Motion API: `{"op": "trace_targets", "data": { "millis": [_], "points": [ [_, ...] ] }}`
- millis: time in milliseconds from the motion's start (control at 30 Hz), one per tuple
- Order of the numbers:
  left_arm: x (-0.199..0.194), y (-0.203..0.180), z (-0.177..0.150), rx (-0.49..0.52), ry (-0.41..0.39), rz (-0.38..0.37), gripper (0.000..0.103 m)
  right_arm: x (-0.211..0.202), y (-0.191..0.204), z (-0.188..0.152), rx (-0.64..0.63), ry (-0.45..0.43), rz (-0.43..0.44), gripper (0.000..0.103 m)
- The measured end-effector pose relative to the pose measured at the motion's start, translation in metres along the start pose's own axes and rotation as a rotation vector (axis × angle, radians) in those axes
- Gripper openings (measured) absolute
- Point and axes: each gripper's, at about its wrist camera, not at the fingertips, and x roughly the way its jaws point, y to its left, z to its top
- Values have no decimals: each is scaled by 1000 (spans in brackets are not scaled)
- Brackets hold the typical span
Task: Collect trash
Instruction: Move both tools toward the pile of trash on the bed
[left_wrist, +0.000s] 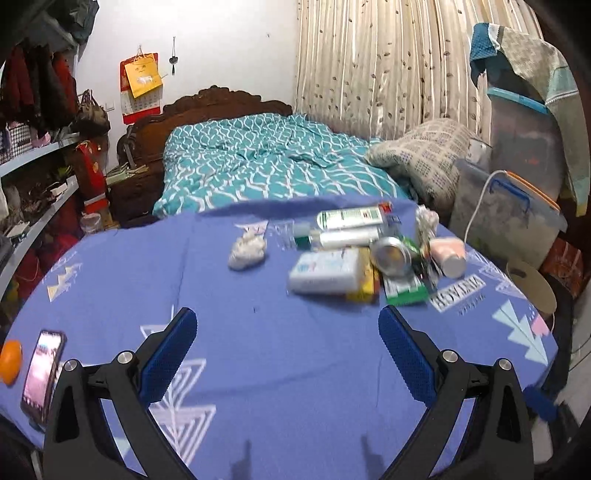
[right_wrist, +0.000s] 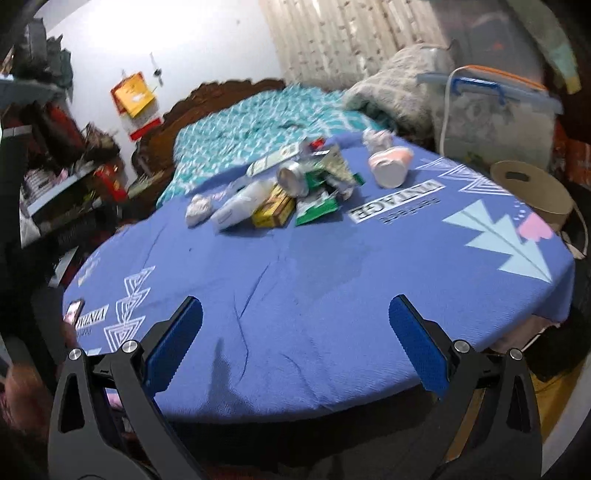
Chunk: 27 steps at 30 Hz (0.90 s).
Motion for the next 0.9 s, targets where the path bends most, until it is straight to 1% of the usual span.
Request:
{"op": "trace_targets", "data": {
  "millis": [100,200,267,400,533,700,900],
  "points": [
    [7,3,14,0,-14,12,94,6,-3,9,-4,-27,-9,100],
    [18,3,24,21,-23,31,94,10,-10,25,-14,-92,-25,100],
    [29,2,33,34,-22,43,94,15,-12,37,-19,-118,-32,100],
    [49,3,46,28,-14,30,94,28,-17,68,-33,-178,-31,100],
    [71,1,56,31,-6,39,94,39,-19,91,-47,-235,-23,100],
    [93,-2,56,51,28,63,94,49,-25,100,-55,-262,-35,100],
    [107,-3,52,52,57,62,94,55,-39,99,-8,-258,-35,100]
  ]
}}
